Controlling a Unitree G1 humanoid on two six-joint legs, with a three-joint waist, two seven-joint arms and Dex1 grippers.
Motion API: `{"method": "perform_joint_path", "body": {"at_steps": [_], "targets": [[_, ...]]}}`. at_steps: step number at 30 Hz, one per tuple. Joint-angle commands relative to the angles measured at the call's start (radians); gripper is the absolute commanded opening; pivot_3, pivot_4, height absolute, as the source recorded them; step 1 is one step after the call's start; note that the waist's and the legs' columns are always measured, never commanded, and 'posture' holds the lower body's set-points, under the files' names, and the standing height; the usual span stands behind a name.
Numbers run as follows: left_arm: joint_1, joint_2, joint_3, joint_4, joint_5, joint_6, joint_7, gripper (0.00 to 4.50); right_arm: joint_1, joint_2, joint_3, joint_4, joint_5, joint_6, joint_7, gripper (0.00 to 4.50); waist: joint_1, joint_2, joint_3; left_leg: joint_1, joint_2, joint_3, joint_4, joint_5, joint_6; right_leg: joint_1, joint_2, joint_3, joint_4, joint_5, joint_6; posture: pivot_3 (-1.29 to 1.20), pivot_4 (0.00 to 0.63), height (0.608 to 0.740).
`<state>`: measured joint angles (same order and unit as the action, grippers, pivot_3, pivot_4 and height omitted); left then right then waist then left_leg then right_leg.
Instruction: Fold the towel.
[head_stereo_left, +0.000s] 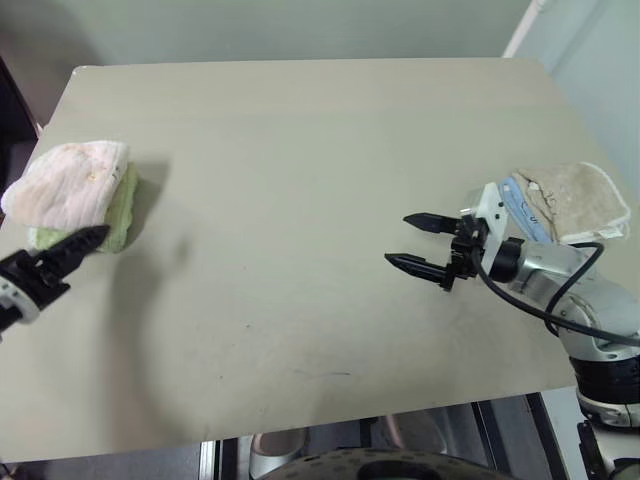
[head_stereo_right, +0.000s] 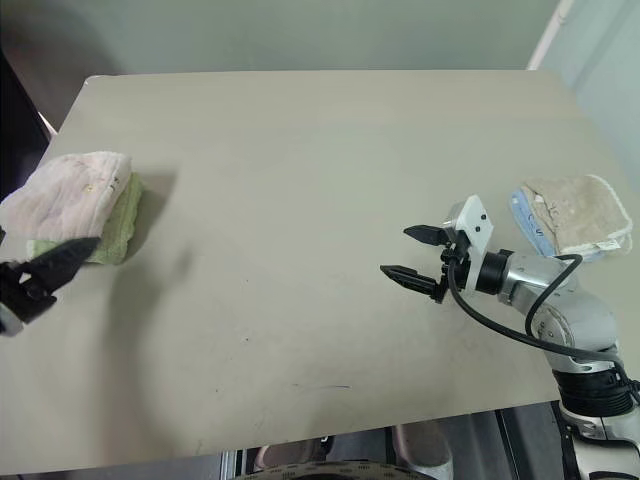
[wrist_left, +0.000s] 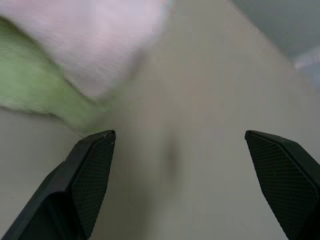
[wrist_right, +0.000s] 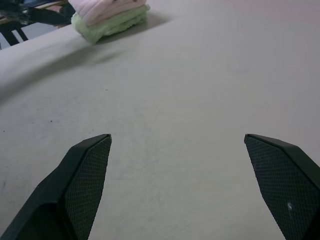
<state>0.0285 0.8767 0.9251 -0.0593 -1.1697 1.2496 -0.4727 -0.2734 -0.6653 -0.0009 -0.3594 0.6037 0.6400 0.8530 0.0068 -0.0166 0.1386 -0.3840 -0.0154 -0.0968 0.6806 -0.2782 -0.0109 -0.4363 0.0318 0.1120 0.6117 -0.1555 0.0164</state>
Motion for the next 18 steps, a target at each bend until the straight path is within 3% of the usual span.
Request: {"method": "perform_joint_path", "body": {"at_steps": [1,6,13,18], "targets": [[-0.015,-0.033,-0.015,-0.095,-0.030,-0.116,-0.164,4.48,0.004,-0.014,-0.041,-0.020,0.000,-0.034,0.013,4.50,0.003,0.000,0.000,0.000,0.000,-0.001,0.000,-0.002,0.003,0.000,0.000,0.000,0.000,0.000,0.000,0.00,0.150,0.740],[0.029,-0.038,-0.220,-0.212,0.098,-0.252,-0.313,4.48,0.028,-0.020,-0.057,-0.036,-0.009,-0.060,0.003,4.50,0.000,0.001,0.000,0.000,0.001,-0.001,0.000,-0.004,0.007,-0.001,0.001,0.000,0.003,0.000,-0.001,0.00,0.150,0.740],[-0.152,-0.243,-0.488,-0.221,0.232,-0.556,-0.448,4.48,0.118,-0.009,-0.109,-0.086,-0.028,-0.114,-0.045,4.50,0.002,0.001,-0.001,0.000,0.002,-0.001,0.001,-0.004,0.009,0.000,0.001,0.000,0.003,0.000,-0.001,0.00,0.150,0.740],[-0.193,-0.303,-0.654,-0.138,0.397,-0.807,-0.636,4.48,0.172,-0.003,-0.155,-0.150,0.023,-0.097,-0.070,4.50,-0.008,0.002,-0.001,0.000,0.003,-0.001,0.001,-0.004,0.009,0.001,0.001,0.000,0.001,0.001,0.000,0.00,0.150,0.740]]}}
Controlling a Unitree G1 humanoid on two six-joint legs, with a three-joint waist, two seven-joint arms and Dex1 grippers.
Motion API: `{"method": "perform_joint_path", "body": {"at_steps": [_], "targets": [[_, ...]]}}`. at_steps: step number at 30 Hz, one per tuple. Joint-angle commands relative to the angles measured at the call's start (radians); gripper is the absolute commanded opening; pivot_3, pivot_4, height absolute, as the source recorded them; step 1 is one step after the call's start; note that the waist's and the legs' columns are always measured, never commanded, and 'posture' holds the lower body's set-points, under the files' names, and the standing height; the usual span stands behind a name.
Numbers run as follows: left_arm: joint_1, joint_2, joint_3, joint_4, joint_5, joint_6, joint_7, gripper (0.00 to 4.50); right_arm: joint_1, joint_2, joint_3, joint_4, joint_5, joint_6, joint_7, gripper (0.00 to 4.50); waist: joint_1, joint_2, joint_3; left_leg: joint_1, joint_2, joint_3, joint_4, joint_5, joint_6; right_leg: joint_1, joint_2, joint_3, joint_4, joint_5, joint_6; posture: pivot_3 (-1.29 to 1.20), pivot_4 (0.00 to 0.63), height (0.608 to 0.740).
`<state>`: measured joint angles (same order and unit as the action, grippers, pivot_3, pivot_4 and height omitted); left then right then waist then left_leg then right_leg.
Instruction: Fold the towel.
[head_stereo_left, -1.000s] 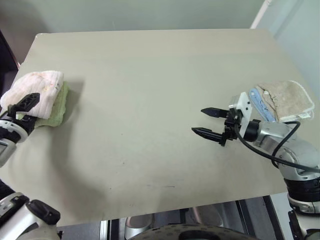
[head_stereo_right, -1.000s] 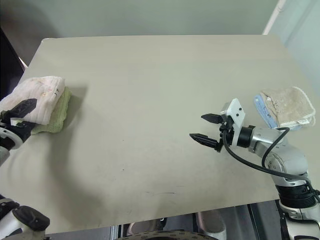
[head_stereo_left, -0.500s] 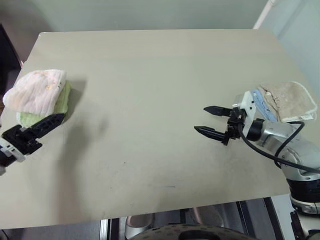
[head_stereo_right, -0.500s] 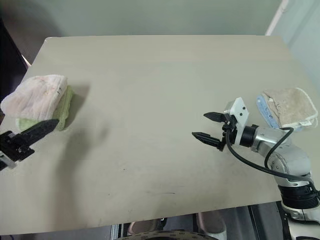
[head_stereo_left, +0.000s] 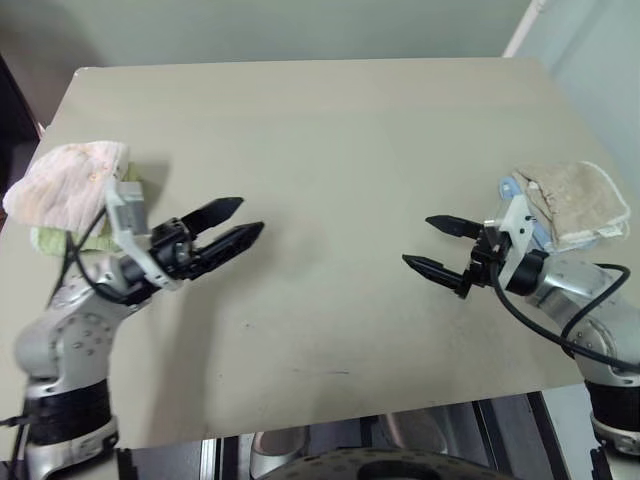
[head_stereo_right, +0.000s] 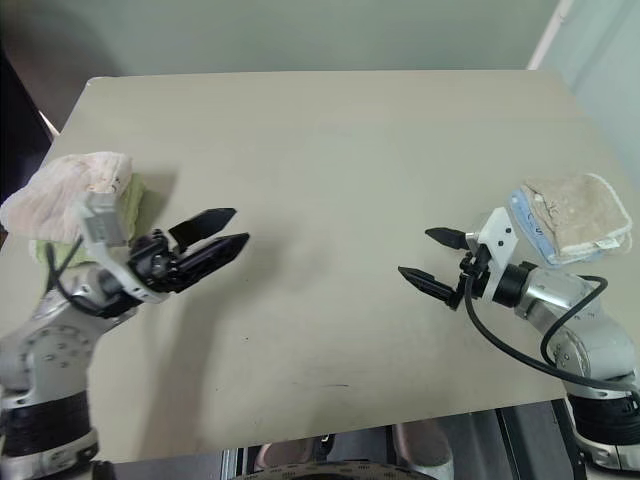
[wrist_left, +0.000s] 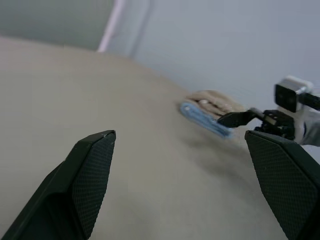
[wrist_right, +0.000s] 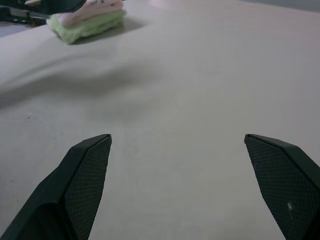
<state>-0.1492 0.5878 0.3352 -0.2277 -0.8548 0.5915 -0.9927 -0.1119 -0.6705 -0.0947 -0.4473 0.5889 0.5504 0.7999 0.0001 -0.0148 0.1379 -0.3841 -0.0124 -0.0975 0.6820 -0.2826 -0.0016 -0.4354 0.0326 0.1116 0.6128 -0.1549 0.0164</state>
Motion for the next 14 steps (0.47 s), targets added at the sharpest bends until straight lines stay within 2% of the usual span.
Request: {"method": "perform_joint_path", "body": {"at_steps": [1,7,14], "targets": [[-0.019,-0.020,-0.085,0.046,0.105,-0.189,-0.147,4.48,0.018,0.003,-0.069,-0.070,0.045,-0.005,-0.020,4.50,-0.002,0.000,0.000,0.000,0.000,0.000,0.000,0.000,0.000,0.000,0.000,0.000,0.000,0.000,0.000,0.00,0.150,0.740],[-0.070,-0.036,-0.209,0.189,0.210,-0.395,-0.358,4.48,0.054,-0.011,-0.101,-0.100,0.091,0.010,-0.005,4.50,-0.001,0.000,0.000,0.000,0.001,0.000,0.000,-0.002,0.003,0.001,0.001,0.000,-0.001,0.000,0.001,0.00,0.150,0.740],[-0.082,-0.063,-0.256,0.257,0.272,-0.488,-0.387,4.48,0.065,-0.043,-0.096,-0.079,0.090,0.008,0.016,4.50,-0.001,0.001,-0.001,-0.001,0.002,0.001,0.001,-0.003,0.005,0.002,0.000,0.000,-0.003,0.000,0.003,0.00,0.150,0.740]]}}
